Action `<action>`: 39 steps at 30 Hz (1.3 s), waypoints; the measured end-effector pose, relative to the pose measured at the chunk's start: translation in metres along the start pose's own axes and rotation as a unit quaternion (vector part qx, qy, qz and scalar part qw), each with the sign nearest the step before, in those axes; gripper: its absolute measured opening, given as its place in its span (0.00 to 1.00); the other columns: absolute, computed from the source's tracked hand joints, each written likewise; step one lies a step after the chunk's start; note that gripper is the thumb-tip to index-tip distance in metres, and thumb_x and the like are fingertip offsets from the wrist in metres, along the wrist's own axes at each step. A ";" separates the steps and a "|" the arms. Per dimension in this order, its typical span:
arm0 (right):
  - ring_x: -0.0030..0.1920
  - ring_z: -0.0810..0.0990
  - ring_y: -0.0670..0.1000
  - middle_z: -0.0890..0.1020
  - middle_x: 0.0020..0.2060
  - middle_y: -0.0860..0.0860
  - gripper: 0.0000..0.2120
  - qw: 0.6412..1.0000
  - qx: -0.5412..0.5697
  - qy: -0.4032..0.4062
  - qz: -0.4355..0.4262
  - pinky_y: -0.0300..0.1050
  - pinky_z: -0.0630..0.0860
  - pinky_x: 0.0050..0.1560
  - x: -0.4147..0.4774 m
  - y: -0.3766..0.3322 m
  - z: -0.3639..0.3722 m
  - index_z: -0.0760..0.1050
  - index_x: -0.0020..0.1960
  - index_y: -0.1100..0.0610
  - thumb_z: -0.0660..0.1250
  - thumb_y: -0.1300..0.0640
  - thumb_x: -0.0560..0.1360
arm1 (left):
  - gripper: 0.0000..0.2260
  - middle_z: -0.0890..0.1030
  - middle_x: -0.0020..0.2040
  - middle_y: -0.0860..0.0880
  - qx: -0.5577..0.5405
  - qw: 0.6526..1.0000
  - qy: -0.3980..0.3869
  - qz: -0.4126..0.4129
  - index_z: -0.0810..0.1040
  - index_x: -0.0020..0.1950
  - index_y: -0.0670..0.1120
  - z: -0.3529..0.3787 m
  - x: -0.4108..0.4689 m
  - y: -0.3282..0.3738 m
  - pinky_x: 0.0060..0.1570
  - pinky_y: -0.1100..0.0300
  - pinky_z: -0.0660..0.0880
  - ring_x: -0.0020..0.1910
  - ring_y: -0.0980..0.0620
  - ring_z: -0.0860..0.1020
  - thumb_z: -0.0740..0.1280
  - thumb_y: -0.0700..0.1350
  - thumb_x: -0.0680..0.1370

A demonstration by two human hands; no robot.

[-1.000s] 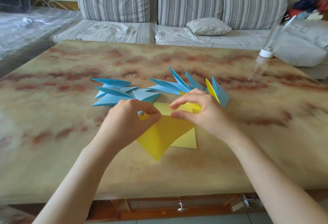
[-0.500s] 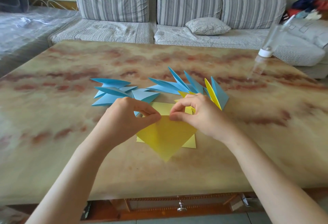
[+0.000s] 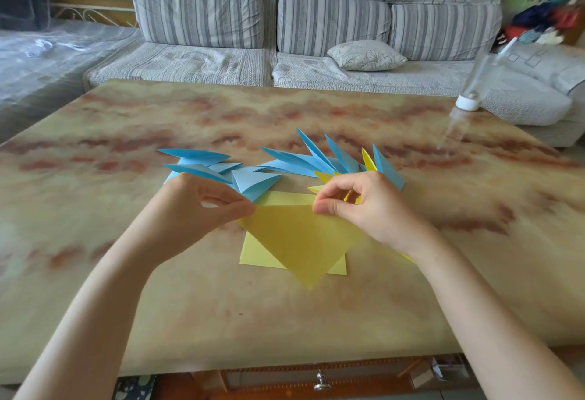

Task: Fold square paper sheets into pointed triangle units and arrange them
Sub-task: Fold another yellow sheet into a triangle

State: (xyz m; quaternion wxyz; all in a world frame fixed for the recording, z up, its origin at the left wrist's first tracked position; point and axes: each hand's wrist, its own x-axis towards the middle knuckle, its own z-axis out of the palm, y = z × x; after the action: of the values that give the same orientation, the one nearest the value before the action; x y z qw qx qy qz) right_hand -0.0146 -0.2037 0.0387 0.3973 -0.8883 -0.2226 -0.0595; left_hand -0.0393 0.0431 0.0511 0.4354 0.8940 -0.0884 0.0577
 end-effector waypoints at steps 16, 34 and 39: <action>0.37 0.75 0.41 0.81 0.34 0.40 0.06 1.000 -0.007 -0.002 0.021 0.39 0.67 0.42 -0.005 0.003 -0.006 0.80 0.37 0.45 0.73 0.52 0.72 | 0.07 0.84 0.34 0.60 -0.027 0.999 -0.023 -0.027 0.85 0.36 0.53 -0.007 -0.003 0.001 0.36 0.78 0.69 0.31 0.68 0.78 0.72 0.44 0.73; 0.38 0.79 0.44 0.83 0.35 0.45 0.05 0.974 0.175 0.105 0.096 0.36 0.74 0.46 -0.008 0.001 0.005 0.80 0.39 0.52 0.73 0.59 0.72 | 0.15 0.84 0.48 0.53 -0.175 0.983 0.011 -0.062 0.78 0.53 0.51 0.019 0.005 -0.008 0.49 0.57 0.79 0.45 0.58 0.83 0.61 0.58 0.74; 0.40 0.79 0.42 0.84 0.37 0.47 0.03 0.958 0.220 0.125 0.133 0.33 0.72 0.47 -0.008 -0.006 0.023 0.82 0.39 0.52 0.74 0.57 0.71 | 0.20 0.85 0.48 0.49 -0.269 0.958 -0.007 -0.102 0.75 0.62 0.49 0.038 0.005 -0.004 0.45 0.59 0.81 0.46 0.54 0.84 0.69 0.54 0.72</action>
State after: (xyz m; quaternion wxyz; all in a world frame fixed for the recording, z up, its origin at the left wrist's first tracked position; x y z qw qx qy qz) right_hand -0.0263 -0.1867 0.0250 0.6122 -0.7857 -0.0587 -0.0661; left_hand -0.0328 0.0152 0.0256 0.6625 0.7487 -0.0120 -0.0194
